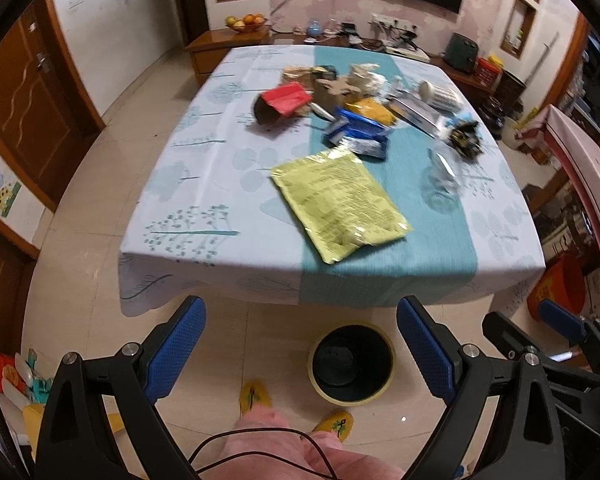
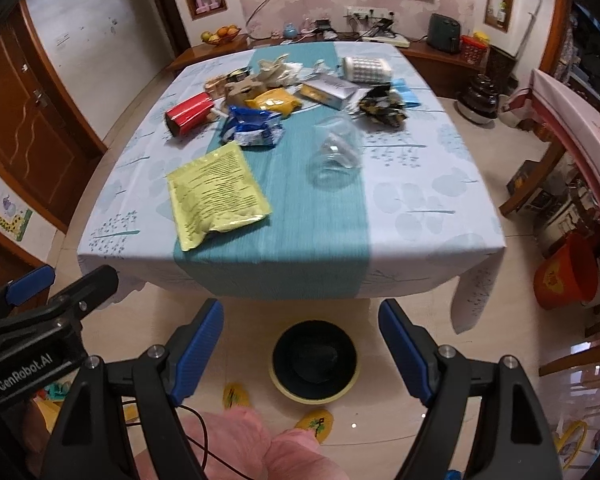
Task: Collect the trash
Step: 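Grasp the yellow printed sachet with the right gripper while the left gripper reaches the red box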
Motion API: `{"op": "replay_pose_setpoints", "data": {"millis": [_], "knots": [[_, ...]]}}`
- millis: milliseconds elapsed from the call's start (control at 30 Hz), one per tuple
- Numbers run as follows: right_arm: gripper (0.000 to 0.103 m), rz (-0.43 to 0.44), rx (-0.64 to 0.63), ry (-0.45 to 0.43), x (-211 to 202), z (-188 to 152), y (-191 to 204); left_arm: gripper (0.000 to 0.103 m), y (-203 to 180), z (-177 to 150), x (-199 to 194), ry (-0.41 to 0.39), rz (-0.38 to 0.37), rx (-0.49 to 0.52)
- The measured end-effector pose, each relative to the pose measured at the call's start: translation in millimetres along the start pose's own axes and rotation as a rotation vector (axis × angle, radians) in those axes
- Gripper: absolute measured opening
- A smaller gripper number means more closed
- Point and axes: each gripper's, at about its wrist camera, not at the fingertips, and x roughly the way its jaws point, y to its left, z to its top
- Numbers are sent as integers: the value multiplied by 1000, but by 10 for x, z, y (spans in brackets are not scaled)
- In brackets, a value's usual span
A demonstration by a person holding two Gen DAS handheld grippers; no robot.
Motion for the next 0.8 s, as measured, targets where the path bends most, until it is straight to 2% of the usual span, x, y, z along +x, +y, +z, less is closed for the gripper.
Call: {"op": "replay_pose_setpoints", "data": {"millis": [167,333,433,567,800], "knots": [[80,44,-42,30,161,128,252,95,343,133,136,24,11,-71],[81,81,-58,42,362,351,485,95,666,360,372,66,-10,-118],[82,94,-78,54,543,496,623,96,784,528,553,106,-39,-95],[92,82,-129,59,834,680,834,96,874,703,748,134,-39,-65],[94,31,-183,95,1416,903,929,96,996,943,1066,185,-47,-27]]}}
